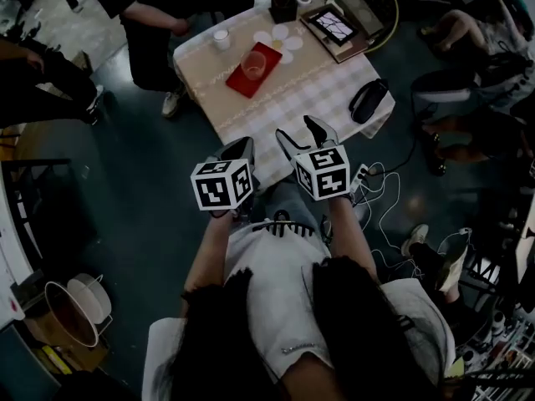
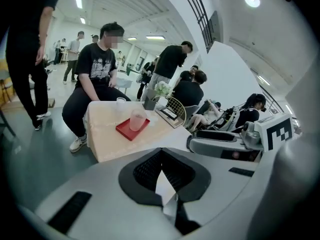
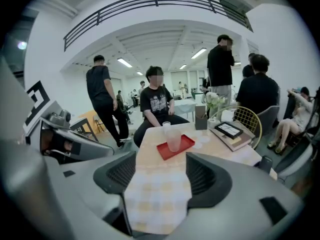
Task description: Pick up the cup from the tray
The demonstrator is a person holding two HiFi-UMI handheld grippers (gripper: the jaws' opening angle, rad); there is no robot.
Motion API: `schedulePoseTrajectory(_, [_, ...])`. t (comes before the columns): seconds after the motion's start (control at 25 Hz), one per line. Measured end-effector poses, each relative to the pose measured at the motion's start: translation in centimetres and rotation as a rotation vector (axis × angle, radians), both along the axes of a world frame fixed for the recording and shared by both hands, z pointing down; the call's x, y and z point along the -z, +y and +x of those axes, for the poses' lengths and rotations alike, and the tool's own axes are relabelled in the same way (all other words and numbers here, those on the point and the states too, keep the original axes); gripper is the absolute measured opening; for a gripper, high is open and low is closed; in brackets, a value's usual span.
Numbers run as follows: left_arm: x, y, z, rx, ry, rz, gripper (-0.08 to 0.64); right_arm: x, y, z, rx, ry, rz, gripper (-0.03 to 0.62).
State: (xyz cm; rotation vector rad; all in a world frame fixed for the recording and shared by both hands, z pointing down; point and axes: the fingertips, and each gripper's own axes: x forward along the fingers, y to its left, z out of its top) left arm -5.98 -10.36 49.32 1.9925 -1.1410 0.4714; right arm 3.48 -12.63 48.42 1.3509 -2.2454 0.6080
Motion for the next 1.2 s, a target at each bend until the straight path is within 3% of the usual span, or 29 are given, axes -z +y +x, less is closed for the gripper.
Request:
schedulePoseTrajectory(0.08, [-0.2,-1.7,0.2,0.040,-0.002,-0.012,0.003,0.0,-2.4,-0.4,0.070,-0.003,0.012,0.362])
schedulePoseTrajectory(0.44, [-1.0,-7.4,-0.3,0.187,-0.028,-0.048,0.003,-1.3,-11.4,-3.1,0.275,0.043,0.002,0.391])
schedulePoseTrajectory(0.64, [-1.7,-9.7,-0.4,0.250,-0.035,-0.069,0.004,-3.6,-15.6,-4.4,0.330,0.073,-0.024,0.405])
schedulePoseTrajectory(0.92, [-2.3,-12.3,0.5,0.289,-0.037,-0.092,0.004,-8.1,-19.8,-6.0,0.412,0.123,-0.120,0.413])
schedulePoseTrajectory(1.2, [-3.6,-14.3,0.2,0.363,-0.043,-0.125,0.004,-11.3,-21.7,-7.1,0.507,0.191,-0.158,0.413])
